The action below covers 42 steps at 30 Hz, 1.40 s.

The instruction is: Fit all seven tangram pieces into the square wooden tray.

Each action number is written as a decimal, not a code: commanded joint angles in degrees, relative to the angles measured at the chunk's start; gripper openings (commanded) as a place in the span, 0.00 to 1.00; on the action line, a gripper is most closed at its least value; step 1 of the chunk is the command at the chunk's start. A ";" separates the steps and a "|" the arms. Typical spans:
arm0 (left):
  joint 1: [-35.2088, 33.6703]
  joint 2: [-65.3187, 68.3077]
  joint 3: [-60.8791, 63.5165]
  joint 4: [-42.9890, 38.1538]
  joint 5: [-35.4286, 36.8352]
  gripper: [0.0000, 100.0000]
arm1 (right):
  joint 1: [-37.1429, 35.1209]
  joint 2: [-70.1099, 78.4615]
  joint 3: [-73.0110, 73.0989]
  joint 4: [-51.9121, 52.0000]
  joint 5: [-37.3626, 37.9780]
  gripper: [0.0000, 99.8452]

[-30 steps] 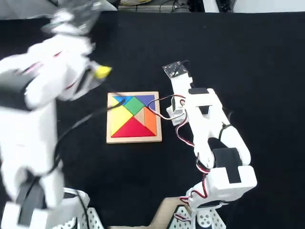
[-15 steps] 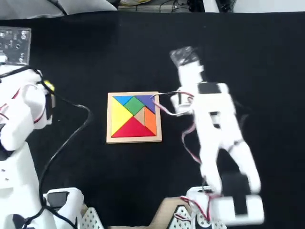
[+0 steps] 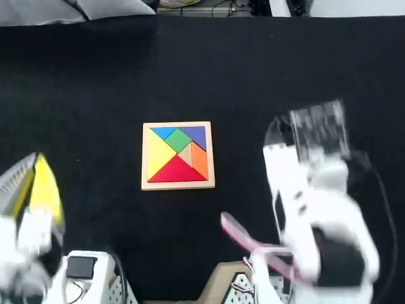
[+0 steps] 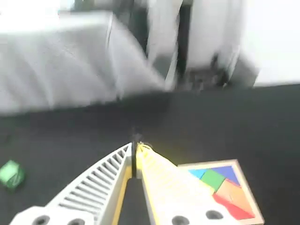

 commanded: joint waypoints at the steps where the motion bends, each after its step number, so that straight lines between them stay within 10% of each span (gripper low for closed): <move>1: 1.71 -5.10 9.54 0.09 0.44 0.03 | 0.88 -10.95 4.53 0.35 -0.35 0.01; 8: 1.27 -19.96 35.21 -6.95 -4.75 0.03 | 0.97 -24.84 19.12 -1.23 -0.26 0.01; 19: -19.30 -32.09 72.31 -31.30 -4.22 0.03 | 0.88 -31.78 39.87 -12.57 -0.62 0.01; 42: -6.46 -34.55 92.00 -34.55 -0.88 0.03 | 0.79 -34.42 50.15 -10.64 -0.79 0.01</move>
